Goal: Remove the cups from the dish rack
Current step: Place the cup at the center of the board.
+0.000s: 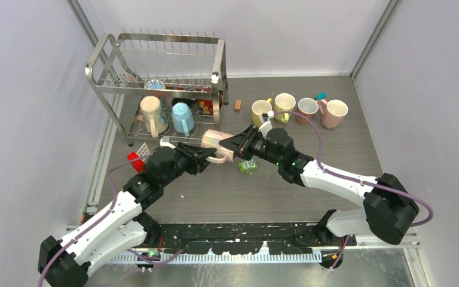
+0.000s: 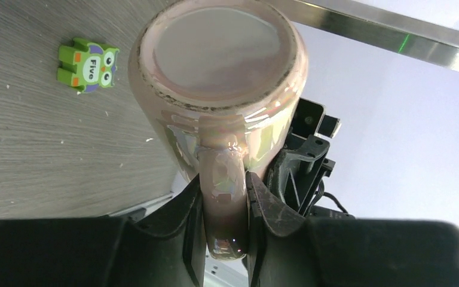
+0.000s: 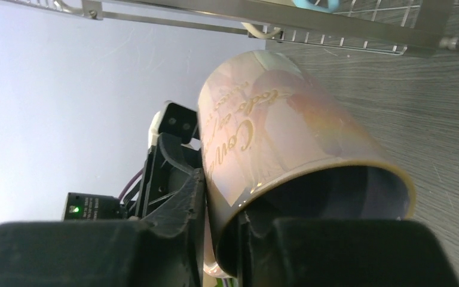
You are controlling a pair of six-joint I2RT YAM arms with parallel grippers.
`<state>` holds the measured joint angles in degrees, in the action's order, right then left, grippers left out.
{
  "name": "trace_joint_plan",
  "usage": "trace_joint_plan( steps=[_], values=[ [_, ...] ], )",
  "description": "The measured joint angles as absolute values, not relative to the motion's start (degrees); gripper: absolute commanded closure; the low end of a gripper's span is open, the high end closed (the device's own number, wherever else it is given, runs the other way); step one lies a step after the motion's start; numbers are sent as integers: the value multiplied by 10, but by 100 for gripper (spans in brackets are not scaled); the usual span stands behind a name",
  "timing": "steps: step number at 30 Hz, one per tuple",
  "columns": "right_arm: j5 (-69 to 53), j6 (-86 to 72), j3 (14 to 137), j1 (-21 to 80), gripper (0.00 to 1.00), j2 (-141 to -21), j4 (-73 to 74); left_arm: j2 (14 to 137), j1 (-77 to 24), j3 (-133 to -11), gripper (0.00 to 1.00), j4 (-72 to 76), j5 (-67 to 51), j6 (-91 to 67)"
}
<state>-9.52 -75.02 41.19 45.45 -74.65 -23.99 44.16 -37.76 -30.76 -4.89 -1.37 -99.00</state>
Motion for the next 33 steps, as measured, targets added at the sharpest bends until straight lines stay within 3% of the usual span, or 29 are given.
trace_joint_plan(
  steps=[1, 4, 9, 16, 20, 33],
  values=[
    [-98, -747, 411, 454, 97, -747, -245, 441, -377, -307, 99, -49, -15, -999],
    [-100, -742, 409, 452, 99, -746, -268, 437, -375, -304, 80, -44, -18, -1032],
    [-93, -745, 409, 453, 99, -747, -270, 438, -379, -305, 35, -29, -27, -1027],
    [-73, -727, 418, 458, 99, -738, -184, 441, -383, -322, 8, -62, -61, -962],
    [-47, -692, 442, 460, 99, -707, -85, 443, -387, -351, 0, -112, -84, -902],
    [35, -557, 565, 421, 99, -656, 273, 445, -386, -477, 0, -246, -97, -682]
  ],
)
